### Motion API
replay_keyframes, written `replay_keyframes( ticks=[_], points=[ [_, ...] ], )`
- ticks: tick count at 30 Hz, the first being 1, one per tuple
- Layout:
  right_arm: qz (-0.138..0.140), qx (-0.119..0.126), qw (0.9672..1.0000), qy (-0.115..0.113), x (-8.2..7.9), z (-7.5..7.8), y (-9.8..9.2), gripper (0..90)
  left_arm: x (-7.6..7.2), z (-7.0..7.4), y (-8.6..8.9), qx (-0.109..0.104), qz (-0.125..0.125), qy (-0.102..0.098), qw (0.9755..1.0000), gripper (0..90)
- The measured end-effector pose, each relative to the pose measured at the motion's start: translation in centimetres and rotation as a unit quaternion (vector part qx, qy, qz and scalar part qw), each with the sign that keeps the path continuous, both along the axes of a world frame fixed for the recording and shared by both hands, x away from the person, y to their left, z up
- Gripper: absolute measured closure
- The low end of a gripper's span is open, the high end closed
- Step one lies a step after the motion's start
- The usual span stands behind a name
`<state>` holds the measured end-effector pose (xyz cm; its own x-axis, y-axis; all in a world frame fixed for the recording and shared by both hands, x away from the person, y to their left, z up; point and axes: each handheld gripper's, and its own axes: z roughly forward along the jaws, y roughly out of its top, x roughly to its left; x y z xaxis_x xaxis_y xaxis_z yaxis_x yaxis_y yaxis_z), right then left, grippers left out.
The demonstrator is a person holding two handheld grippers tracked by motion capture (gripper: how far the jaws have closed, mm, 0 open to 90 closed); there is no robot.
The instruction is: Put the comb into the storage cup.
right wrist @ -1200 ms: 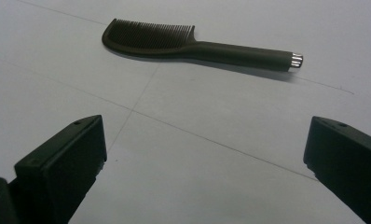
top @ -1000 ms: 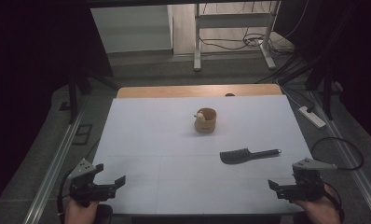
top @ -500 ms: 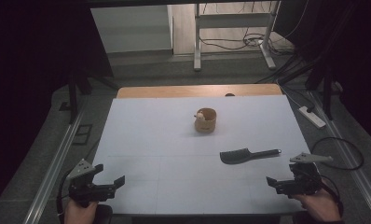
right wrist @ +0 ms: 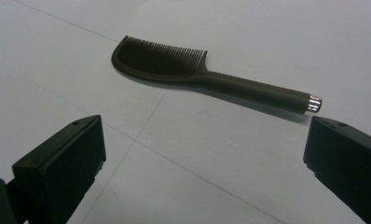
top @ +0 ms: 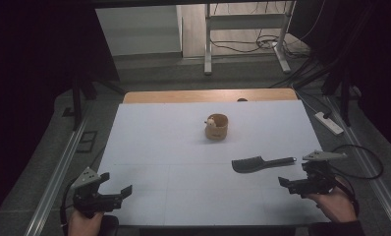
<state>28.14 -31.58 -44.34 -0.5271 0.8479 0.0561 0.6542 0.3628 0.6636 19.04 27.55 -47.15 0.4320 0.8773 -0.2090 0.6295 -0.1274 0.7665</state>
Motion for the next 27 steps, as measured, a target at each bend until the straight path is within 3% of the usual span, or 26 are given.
replay_keyframes(
  ticks=[13,18,27],
  points=[
    [0.007,0.005,0.9998,0.02,1.6,-0.1,0.3,0.0,0.0,0.0,0.0,-0.001,0.0,0.001,1.0,1.3],
    [0.006,0.004,0.9998,0.017,2.4,-0.1,0.4,0.0,0.0,0.0,0.1,-0.005,0.0,0.001,1.0,1.3],
    [-0.006,-0.01,0.9997,0.022,4.2,-0.1,1.0,0.0,0.1,0.0,0.1,-0.003,-0.001,0.002,1.0,1.3]
  ],
)
